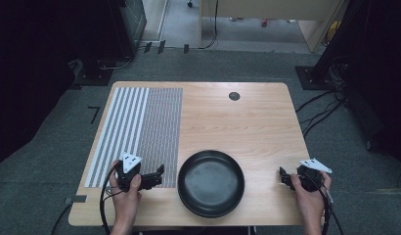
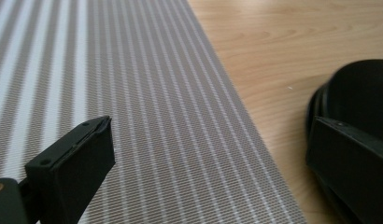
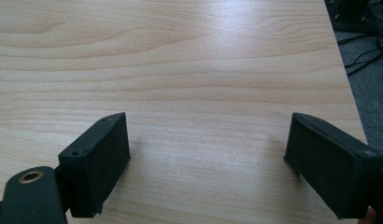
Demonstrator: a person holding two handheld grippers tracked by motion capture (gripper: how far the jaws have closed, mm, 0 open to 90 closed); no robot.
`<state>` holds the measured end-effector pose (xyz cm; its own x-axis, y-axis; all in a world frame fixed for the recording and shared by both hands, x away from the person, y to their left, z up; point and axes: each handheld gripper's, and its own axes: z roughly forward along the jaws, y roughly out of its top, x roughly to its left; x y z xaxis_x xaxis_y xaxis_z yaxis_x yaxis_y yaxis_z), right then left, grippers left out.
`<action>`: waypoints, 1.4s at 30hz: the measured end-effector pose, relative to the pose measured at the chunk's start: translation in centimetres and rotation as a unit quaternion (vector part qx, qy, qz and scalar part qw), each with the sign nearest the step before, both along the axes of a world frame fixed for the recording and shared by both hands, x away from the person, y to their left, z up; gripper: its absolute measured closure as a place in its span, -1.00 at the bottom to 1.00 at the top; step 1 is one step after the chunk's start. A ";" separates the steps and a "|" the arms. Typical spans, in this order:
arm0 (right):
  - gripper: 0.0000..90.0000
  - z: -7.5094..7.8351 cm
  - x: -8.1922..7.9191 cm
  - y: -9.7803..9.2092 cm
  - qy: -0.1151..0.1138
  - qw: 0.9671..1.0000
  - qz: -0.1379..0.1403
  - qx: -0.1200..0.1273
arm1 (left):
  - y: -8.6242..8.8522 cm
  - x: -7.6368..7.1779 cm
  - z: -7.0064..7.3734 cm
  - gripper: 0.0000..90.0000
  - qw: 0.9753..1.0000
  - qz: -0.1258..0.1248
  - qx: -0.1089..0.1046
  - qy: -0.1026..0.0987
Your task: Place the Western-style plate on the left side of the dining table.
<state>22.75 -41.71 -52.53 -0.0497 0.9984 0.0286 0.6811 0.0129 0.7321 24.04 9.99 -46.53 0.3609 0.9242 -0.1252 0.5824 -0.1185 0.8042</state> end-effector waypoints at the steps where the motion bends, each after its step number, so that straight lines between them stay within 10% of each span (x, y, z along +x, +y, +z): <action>1: -0.71 0.0 0.0 0.0 0.000 1.000 0.000 0.000 | 0.0 0.0 0.0 -0.98 1.000 0.000 0.000 0.000; 12: -0.69 0.0 0.0 0.3 -0.002 1.000 -0.023 0.000 | -2.1 -1.0 0.9 -0.98 0.999 -0.043 -0.021 0.001; 22: -0.67 1.5 -0.7 0.8 -0.030 0.997 -0.036 0.054 | -3.9 -1.3 0.2 -0.98 0.997 -0.070 -0.015 0.018; 42: -0.66 4.5 -1.2 6.8 -0.047 0.996 0.005 0.070 | -6.1 -1.8 -0.6 -0.98 0.993 -0.108 -0.010 0.046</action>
